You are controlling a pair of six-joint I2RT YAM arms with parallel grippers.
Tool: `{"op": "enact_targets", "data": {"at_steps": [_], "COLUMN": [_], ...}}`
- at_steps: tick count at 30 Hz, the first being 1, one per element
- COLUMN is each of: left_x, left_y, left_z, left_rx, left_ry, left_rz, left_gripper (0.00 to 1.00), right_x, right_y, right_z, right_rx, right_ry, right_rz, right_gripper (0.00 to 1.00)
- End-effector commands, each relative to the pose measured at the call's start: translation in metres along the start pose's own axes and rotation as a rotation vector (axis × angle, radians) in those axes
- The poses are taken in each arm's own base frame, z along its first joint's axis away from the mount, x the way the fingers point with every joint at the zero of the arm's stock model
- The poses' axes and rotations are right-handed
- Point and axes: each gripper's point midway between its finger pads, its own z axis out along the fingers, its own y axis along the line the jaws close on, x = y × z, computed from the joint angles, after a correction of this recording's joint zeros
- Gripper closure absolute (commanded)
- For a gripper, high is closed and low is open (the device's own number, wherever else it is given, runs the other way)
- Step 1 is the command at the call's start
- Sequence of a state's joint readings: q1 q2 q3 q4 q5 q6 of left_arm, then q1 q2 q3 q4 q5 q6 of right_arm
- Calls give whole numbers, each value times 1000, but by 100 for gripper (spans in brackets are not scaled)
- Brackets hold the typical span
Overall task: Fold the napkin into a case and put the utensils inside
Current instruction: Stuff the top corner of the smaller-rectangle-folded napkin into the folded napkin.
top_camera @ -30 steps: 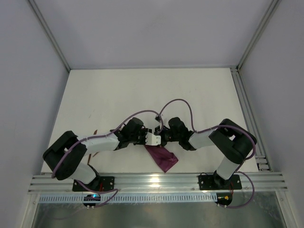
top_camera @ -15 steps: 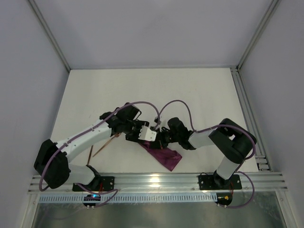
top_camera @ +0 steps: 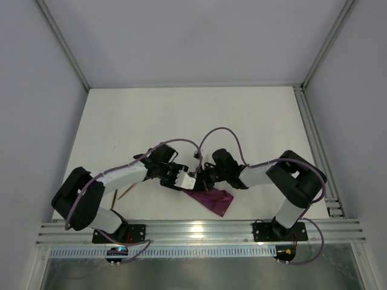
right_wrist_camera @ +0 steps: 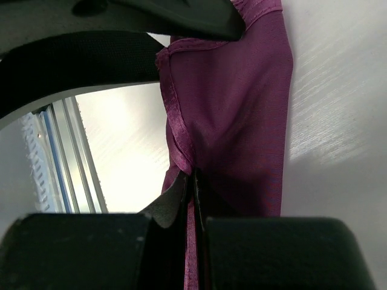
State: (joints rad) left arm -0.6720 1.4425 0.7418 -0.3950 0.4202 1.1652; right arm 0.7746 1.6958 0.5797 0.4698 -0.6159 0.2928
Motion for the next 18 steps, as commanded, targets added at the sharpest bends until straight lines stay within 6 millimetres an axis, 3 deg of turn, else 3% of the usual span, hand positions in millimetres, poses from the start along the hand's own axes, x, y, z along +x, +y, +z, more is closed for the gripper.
{"op": "enact_targets", "data": {"at_steps": [1, 9, 10, 12, 14, 15, 16, 18], "left_x": [-25, -23, -26, -25, -37, -37, -45, -50], "left_y": [28, 14, 16, -4, -1, -18, -12, -24], "left_z": [3, 9, 5, -3, -21, -28, -39, -52], "left_rx": [-102, -53, -45, 52, 75, 147, 150, 218], "left_ry": [-123, -120, -124, -108, -118, -116, -122, -125], "left_rz": [104, 135, 144, 141, 153, 147, 165, 140], "left_gripper": [45, 50, 49, 48, 46, 46, 46, 46], "right_x": [-12, -17, -18, -16, -15, -15, -15, -15], "right_y": [4, 4, 3, 3, 2, 1, 1, 1], "right_z": [-2, 0, 0, -1, -2, -3, -3, -4], "right_rx": [-15, -20, -17, -17, -14, -13, -12, -14], "right_ry": [-17, 9, 10, 16, 20, 21, 19, 23], "right_rz": [-52, -82, -85, -85, -82, -80, -80, -81], "right_gripper": [97, 97, 97, 97, 97, 97, 97, 97]}}
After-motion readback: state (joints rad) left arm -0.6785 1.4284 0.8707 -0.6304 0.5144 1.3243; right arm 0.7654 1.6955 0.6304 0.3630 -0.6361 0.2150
